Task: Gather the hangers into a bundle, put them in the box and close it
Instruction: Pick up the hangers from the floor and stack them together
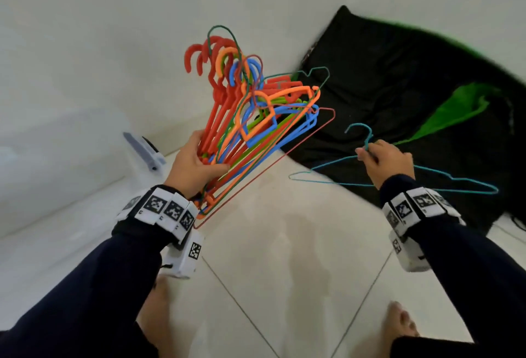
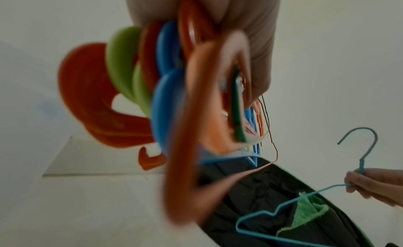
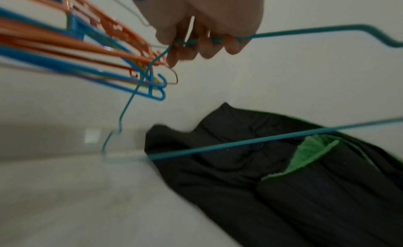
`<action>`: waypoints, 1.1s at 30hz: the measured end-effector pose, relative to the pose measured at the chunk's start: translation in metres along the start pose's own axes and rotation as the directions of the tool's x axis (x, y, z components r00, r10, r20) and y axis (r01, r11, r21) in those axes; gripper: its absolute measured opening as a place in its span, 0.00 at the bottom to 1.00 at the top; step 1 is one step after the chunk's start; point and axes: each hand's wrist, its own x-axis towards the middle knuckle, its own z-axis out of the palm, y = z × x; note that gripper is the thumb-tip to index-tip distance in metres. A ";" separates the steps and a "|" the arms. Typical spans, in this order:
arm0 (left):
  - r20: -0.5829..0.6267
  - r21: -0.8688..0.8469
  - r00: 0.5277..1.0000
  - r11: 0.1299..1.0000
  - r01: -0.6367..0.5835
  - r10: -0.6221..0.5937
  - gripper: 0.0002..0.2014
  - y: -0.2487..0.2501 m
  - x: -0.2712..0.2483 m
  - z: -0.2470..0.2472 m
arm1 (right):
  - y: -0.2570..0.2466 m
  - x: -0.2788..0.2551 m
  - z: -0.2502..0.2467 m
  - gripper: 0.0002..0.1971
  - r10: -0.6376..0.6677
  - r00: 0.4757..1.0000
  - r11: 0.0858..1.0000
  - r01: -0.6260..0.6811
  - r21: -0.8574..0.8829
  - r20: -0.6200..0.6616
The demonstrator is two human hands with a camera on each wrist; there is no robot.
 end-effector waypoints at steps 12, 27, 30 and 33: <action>-0.021 -0.003 0.994 0.994 -0.109 0.109 0.32 0.066 -0.049 -0.048 | -0.153 -0.014 -0.097 0.13 -0.490 0.872 0.769 0.434 0.469 -0.002; 0.047 -0.010 0.994 0.995 -0.099 0.099 0.33 0.072 -0.085 -0.089 | -0.227 -0.038 -0.088 0.18 -0.520 0.843 0.752 0.529 0.394 -0.139; 0.025 -0.040 0.996 0.996 -0.081 0.082 0.32 0.072 -0.092 -0.100 | -0.243 -0.039 -0.082 0.18 -0.522 0.844 0.743 0.523 0.417 -0.127; 0.001 -0.049 0.997 0.996 -0.079 0.080 0.33 0.072 -0.097 -0.110 | -0.256 -0.038 -0.078 0.17 -0.505 0.853 0.728 0.504 0.465 -0.134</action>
